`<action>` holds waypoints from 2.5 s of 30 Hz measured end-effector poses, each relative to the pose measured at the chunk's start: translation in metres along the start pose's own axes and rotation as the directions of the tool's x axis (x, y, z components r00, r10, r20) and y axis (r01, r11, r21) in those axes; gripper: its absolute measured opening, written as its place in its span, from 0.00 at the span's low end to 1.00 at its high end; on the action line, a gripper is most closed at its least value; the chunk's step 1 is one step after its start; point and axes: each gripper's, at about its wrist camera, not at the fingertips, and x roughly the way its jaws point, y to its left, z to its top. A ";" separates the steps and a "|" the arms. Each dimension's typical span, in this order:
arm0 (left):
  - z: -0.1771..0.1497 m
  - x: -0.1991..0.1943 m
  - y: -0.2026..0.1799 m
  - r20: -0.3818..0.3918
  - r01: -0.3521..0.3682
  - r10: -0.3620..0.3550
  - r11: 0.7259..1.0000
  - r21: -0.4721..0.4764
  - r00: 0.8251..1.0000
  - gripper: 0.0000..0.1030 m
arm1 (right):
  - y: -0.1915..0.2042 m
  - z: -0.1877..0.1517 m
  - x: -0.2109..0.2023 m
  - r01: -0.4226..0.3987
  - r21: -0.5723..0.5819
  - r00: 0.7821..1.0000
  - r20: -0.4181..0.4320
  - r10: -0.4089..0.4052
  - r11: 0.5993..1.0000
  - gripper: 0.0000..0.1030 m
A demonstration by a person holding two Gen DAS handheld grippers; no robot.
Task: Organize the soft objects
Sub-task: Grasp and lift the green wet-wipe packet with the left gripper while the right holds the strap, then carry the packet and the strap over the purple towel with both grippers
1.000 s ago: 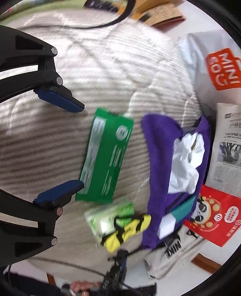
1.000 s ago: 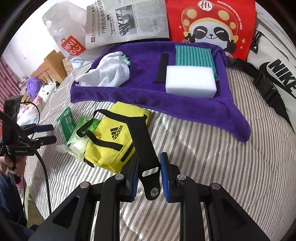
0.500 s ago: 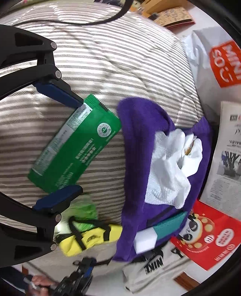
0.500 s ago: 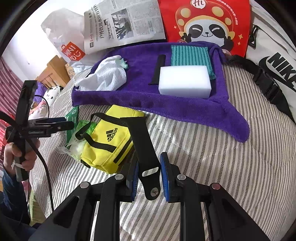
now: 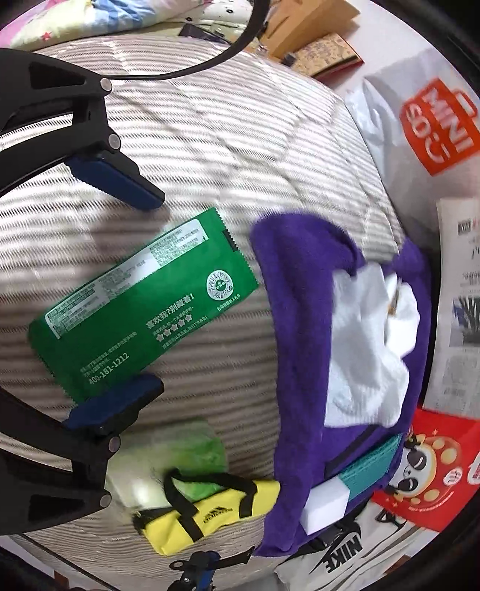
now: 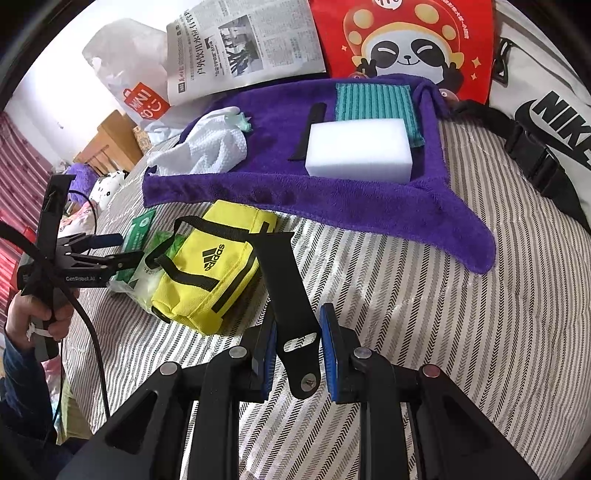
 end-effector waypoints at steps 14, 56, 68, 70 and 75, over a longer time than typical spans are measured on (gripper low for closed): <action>-0.004 -0.009 -0.001 0.073 0.078 -0.078 0.997 -0.006 0.994 0.44 | 0.010 0.005 0.004 0.014 -0.009 1.000 -0.016 -0.014 1.000 0.21; -0.020 -0.051 0.022 0.129 0.232 -0.231 0.973 0.008 0.964 0.16 | 0.024 0.022 -0.017 0.056 0.002 0.998 0.026 -0.056 0.998 0.21; 0.019 -0.075 0.023 0.183 0.284 -0.289 0.957 0.054 0.940 0.16 | 0.030 0.062 -0.026 0.073 0.000 0.995 0.063 -0.073 0.997 0.21; 0.028 -0.076 0.021 0.189 0.289 -0.295 0.956 0.060 0.937 0.16 | 0.029 0.074 -0.025 0.075 0.009 0.995 0.071 -0.076 0.997 0.21; 0.059 -0.078 0.018 0.200 0.314 -0.323 0.946 0.074 0.925 0.16 | 0.028 0.103 -0.015 0.061 0.030 0.995 0.083 -0.063 0.998 0.21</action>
